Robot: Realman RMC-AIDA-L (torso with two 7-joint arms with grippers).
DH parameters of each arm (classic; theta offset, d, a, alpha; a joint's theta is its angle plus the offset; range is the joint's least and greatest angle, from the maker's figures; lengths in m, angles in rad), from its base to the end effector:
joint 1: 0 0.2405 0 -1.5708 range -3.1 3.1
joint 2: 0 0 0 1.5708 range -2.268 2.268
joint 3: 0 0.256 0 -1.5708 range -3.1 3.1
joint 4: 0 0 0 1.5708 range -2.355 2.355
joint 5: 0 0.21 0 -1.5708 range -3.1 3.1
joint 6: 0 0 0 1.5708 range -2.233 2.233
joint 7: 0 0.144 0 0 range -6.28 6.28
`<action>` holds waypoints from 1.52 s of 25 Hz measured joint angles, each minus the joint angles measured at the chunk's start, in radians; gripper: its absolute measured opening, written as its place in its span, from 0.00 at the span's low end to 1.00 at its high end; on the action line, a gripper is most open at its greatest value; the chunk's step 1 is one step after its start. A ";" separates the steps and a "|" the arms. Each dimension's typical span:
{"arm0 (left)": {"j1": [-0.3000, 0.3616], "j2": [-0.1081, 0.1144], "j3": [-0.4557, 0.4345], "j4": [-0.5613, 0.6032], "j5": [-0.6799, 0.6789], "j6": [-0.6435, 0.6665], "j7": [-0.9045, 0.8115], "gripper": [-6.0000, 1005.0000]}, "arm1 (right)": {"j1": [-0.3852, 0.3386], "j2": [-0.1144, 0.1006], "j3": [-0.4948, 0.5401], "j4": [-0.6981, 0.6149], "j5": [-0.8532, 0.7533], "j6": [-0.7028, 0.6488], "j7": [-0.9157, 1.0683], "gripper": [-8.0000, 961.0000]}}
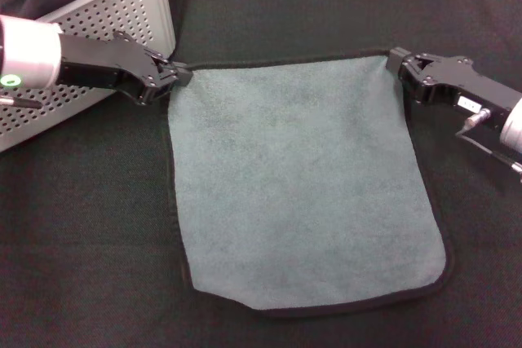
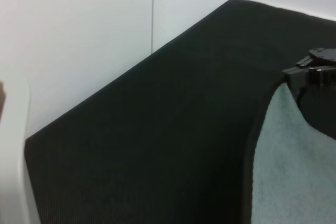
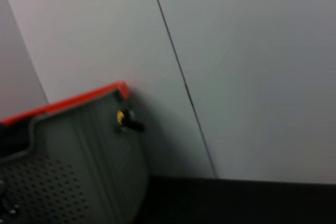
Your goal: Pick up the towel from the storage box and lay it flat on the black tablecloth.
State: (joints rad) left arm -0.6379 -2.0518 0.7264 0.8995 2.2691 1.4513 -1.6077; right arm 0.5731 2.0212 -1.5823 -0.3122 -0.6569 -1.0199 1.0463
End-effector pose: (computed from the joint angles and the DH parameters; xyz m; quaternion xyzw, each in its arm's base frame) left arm -0.2442 0.3827 0.0389 -0.9596 -0.1910 -0.0805 0.1903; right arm 0.2512 0.3754 -0.0455 -0.8467 0.2913 0.3390 0.2888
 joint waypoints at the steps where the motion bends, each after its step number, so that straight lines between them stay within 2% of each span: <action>1: -0.001 -0.004 0.003 0.000 0.005 -0.011 0.000 0.03 | 0.004 0.002 -0.001 0.000 -0.002 0.020 -0.005 0.09; 6: 0.004 -0.020 0.045 -0.002 0.019 -0.081 -0.005 0.03 | 0.009 0.005 0.000 -0.001 -0.004 0.050 -0.020 0.10; 13: 0.006 -0.029 0.048 -0.013 0.021 -0.111 -0.005 0.03 | 0.002 0.006 0.002 -0.012 -0.007 0.068 -0.069 0.10; 15: 0.010 -0.030 0.047 -0.013 0.022 -0.120 -0.007 0.08 | -0.007 0.005 0.005 -0.024 -0.006 0.060 -0.098 0.10; 19: 0.022 -0.030 0.043 -0.008 0.010 -0.125 -0.003 0.18 | -0.042 -0.005 0.013 -0.081 -0.007 0.067 -0.125 0.18; 22: 0.028 -0.029 0.041 -0.004 -0.002 -0.108 0.004 0.28 | -0.079 -0.010 0.063 -0.113 -0.011 0.038 -0.145 0.24; 23: 0.032 -0.025 0.041 -0.002 -0.014 -0.090 0.009 0.32 | -0.096 -0.012 0.077 -0.119 -0.013 0.004 -0.152 0.26; 26: 0.067 -0.003 0.046 -0.009 -0.144 0.100 0.115 0.42 | -0.149 -0.034 0.077 -0.129 -0.064 -0.197 -0.169 0.32; 28: 0.105 0.006 0.055 -0.035 -0.241 0.274 0.272 0.48 | -0.165 -0.049 0.073 -0.128 -0.172 -0.363 -0.169 0.42; 30: 0.138 0.005 0.056 -0.071 -0.291 0.406 0.439 0.55 | -0.168 -0.050 0.072 -0.128 -0.277 -0.453 -0.141 0.52; 31: 0.152 0.005 0.054 -0.090 -0.309 0.447 0.507 0.55 | -0.168 -0.048 0.072 -0.129 -0.326 -0.485 -0.119 0.57; 33: 0.170 0.021 0.052 -0.175 -0.353 0.485 0.580 0.55 | -0.168 -0.031 0.072 -0.131 -0.388 -0.527 -0.087 0.65; 34: 0.170 0.021 0.052 -0.175 -0.353 0.485 0.580 0.56 | -0.167 -0.022 0.071 -0.132 -0.414 -0.545 -0.074 0.68; 36: 0.176 0.056 0.052 -0.300 -0.398 0.511 0.626 0.56 | -0.157 -0.006 0.063 -0.145 -0.463 -0.572 -0.045 0.76; 37: 0.177 0.081 0.051 -0.380 -0.409 0.521 0.662 0.56 | -0.154 -0.003 0.059 -0.151 -0.471 -0.576 -0.037 0.80; 38: 0.178 0.087 0.051 -0.395 -0.410 0.523 0.665 0.56 | -0.146 0.000 0.044 -0.166 -0.481 -0.579 -0.014 0.81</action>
State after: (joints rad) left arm -0.4600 -1.9649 0.7771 0.5043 1.8590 1.9747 -0.9427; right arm 0.4266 2.0207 -1.5385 -0.4779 -1.1379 -1.5990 1.0321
